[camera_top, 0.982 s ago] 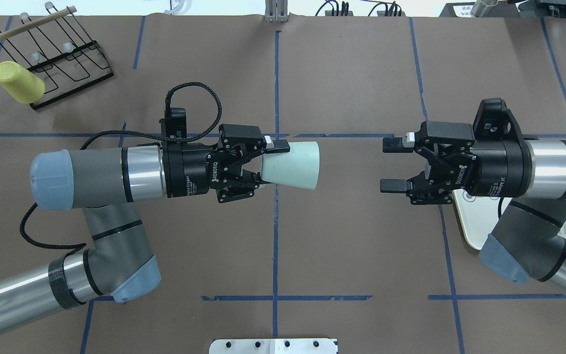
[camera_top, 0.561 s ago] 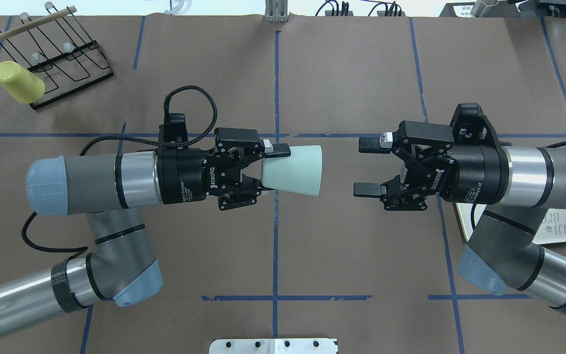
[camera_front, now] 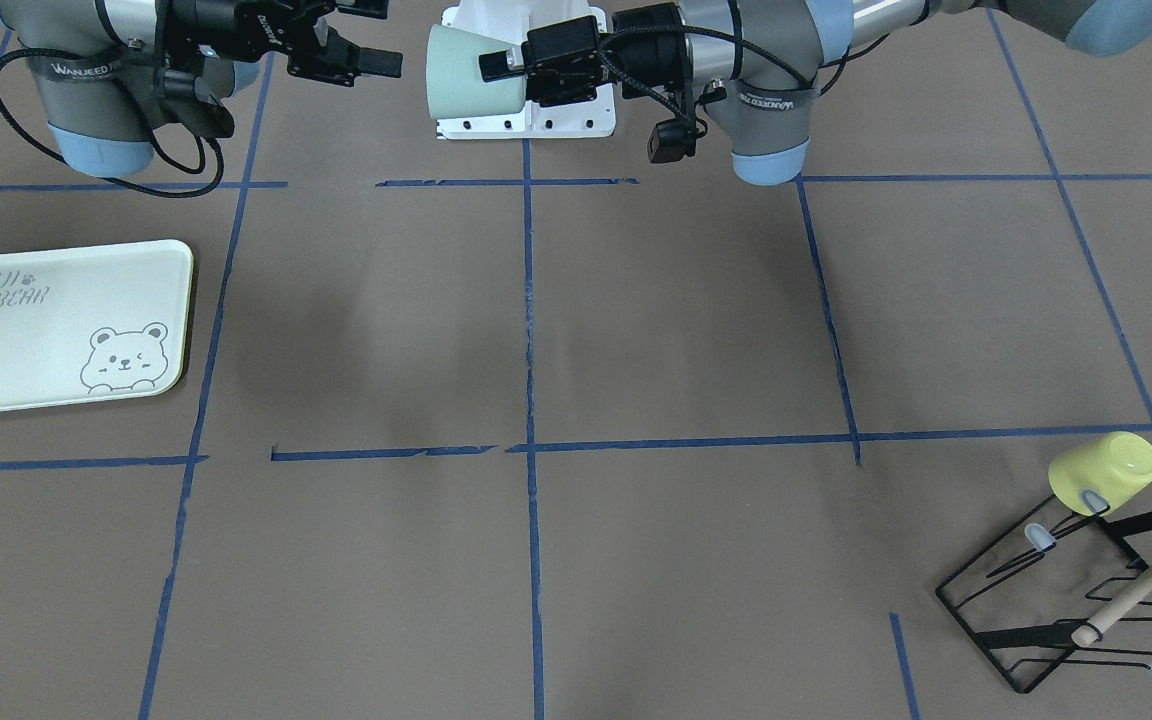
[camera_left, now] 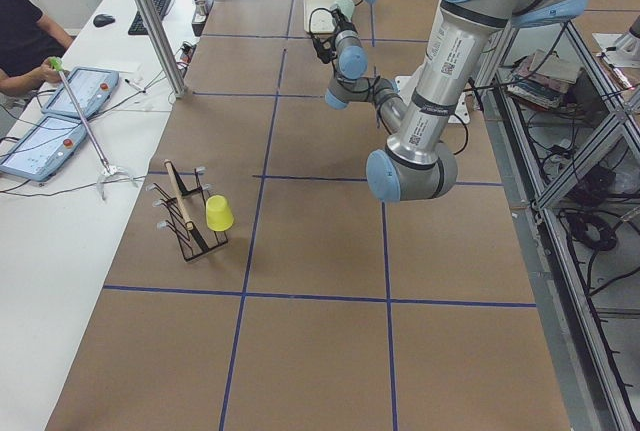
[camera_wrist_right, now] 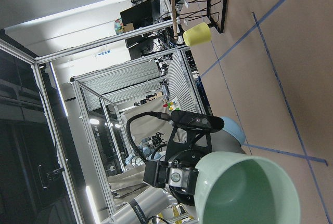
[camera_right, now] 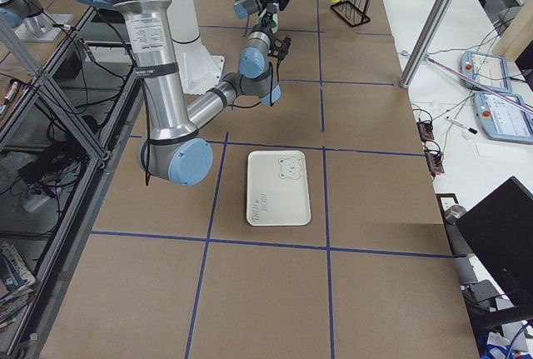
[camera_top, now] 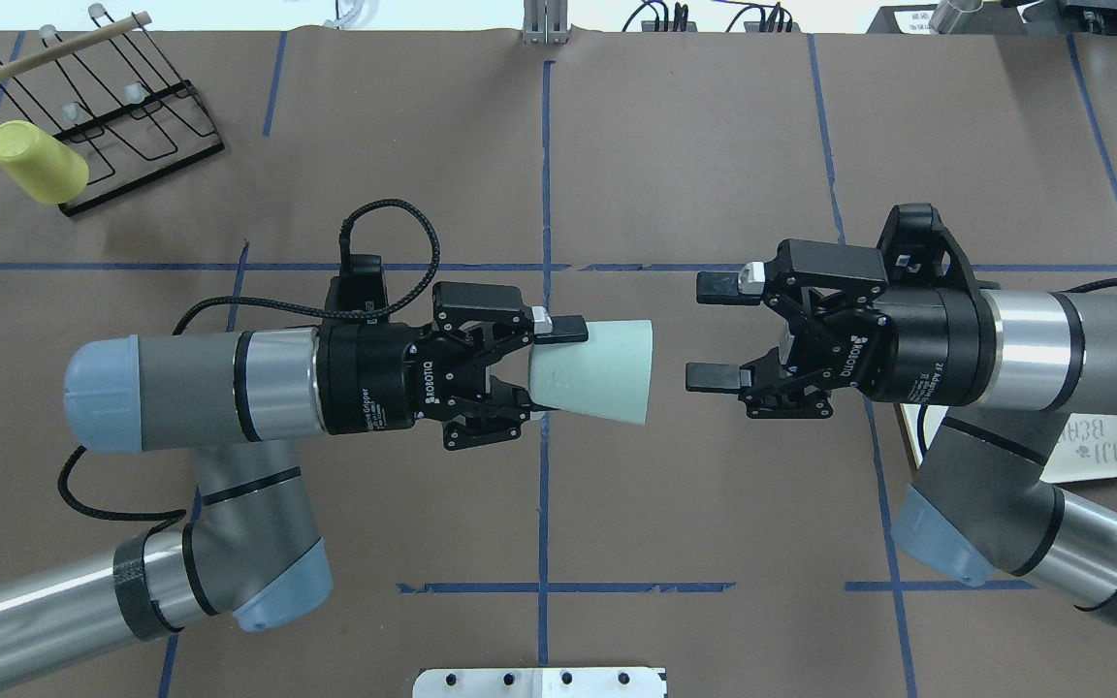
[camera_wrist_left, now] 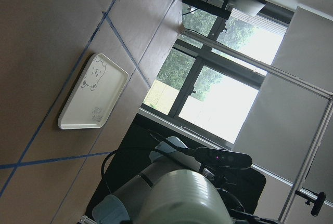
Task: Left arm grabs green cup and hands to right arm on tray
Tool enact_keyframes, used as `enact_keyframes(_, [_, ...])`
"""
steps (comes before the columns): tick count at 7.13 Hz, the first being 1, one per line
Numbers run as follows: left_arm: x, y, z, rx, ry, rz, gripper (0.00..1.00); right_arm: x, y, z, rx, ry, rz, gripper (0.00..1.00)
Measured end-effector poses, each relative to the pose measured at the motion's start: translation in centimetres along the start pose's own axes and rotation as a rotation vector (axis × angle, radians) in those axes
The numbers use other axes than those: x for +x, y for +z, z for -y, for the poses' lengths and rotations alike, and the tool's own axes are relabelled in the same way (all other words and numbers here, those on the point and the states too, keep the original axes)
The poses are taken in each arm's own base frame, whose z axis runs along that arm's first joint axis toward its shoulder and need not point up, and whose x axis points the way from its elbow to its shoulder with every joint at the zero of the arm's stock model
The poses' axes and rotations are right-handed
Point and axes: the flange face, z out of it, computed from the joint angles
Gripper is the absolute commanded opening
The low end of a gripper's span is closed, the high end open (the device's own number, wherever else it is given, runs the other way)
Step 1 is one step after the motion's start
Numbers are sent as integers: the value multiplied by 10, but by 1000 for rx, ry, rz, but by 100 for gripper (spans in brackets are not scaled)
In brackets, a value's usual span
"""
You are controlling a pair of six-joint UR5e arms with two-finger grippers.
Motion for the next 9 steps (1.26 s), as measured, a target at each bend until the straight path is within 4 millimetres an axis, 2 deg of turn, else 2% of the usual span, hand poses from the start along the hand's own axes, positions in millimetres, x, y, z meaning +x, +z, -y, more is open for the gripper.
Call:
enact_keyframes(1, [-1,1,-2,-8,-2,-4,17,2,5,-4,-7,6,5,98])
enact_keyframes(4, [-1,2,-6,-19,-3,-10,17,8,20,-15,-24,22,25,88])
enact_keyframes(7, [-3,4,-12,-33,-8,-13,19,12,29,-19,-16,36,45,44])
enact_keyframes(8, [-3,4,-15,-38,-10,-14,23,13,30,-20,-11,40,50,30])
enact_keyframes(9, [-4,5,-16,-41,-12,-14,28,14,31,-20,-9,41,51,11])
